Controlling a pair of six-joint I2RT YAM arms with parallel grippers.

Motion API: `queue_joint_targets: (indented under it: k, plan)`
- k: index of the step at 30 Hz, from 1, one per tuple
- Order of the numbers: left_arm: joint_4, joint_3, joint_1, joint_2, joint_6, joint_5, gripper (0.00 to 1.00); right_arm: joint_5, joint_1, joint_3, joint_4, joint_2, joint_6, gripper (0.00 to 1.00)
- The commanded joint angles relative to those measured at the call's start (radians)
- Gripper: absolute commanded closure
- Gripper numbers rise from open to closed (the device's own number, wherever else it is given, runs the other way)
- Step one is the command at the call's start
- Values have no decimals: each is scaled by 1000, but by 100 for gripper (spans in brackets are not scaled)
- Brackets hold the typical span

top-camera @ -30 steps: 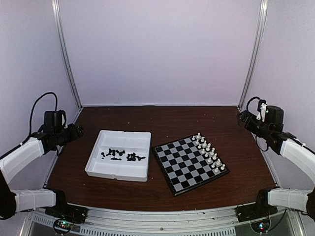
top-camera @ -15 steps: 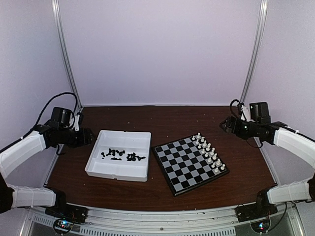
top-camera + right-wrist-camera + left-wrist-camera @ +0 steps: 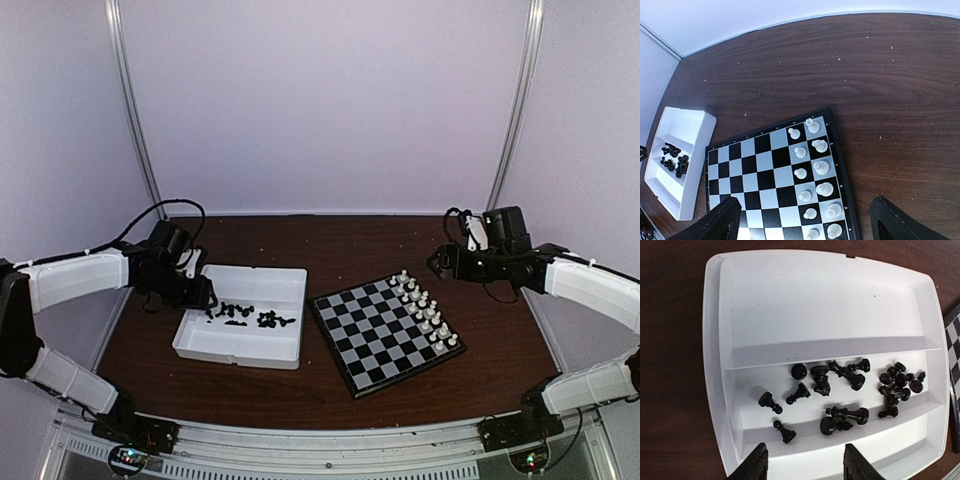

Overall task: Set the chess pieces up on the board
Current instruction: Pick up the chess piece from the storage box.

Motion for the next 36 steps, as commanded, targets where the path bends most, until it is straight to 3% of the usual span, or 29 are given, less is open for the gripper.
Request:
queue_joint_targets:
  k: [1,12,36]
  plan:
    - [48,38,-30,55,27,-66,48,72,6,-16,7,-50,-52,7]
    - [109,79,-40,191,25,-156,57,98,6,-68,34,-168,-94,6]
    - [121,178,-78,363,13,-204,69,113,6,-55,24,-154,-105,6]
